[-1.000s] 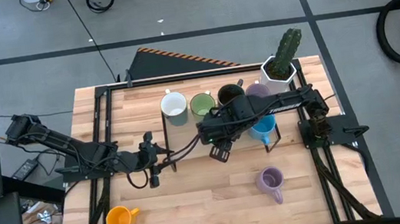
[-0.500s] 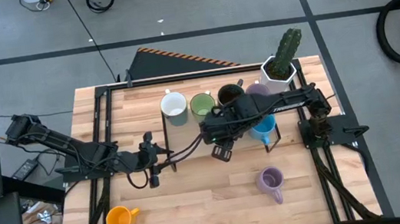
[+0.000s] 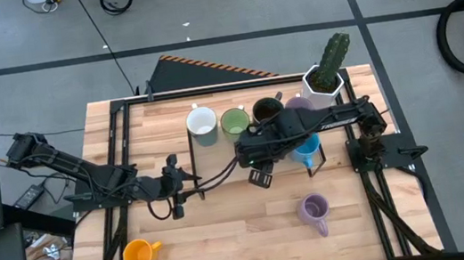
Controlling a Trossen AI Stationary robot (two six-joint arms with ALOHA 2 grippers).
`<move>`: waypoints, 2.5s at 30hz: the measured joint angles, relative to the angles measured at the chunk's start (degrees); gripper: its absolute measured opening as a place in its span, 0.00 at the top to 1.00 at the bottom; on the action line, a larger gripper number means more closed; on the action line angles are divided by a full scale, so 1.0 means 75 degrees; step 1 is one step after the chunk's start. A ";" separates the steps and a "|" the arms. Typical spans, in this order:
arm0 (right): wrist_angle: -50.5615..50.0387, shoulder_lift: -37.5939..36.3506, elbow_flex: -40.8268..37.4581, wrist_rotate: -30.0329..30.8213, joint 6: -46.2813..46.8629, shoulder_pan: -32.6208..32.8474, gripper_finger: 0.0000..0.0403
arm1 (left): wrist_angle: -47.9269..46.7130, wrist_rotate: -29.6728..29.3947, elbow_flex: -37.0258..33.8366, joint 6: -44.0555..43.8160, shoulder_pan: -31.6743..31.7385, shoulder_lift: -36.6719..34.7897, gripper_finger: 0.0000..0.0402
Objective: Place coffee mugs
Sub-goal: Put the white mug on the shelf aligned with the other dark green mug on the shelf
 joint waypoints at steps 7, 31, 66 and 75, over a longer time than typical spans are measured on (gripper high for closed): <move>0.0000 -0.0530 0.0005 -0.0060 -0.0051 0.0011 0.66 | -0.0007 0.0001 0.0000 0.0017 0.0000 0.0000 0.60; 0.1966 -0.3859 -0.3398 0.2424 0.0468 0.1042 0.71 | 0.0020 0.0004 0.0000 0.0006 0.0000 0.0000 0.60; 0.2494 -0.2430 -0.2628 0.1693 -0.0777 0.0876 0.71 | 0.1992 0.1171 0.1227 0.0663 0.1687 0.1899 0.60; 0.2579 -0.2430 -0.2681 0.1677 -0.0971 0.0851 0.71 | 0.2974 0.1267 0.1408 0.1028 0.2004 0.2981 0.56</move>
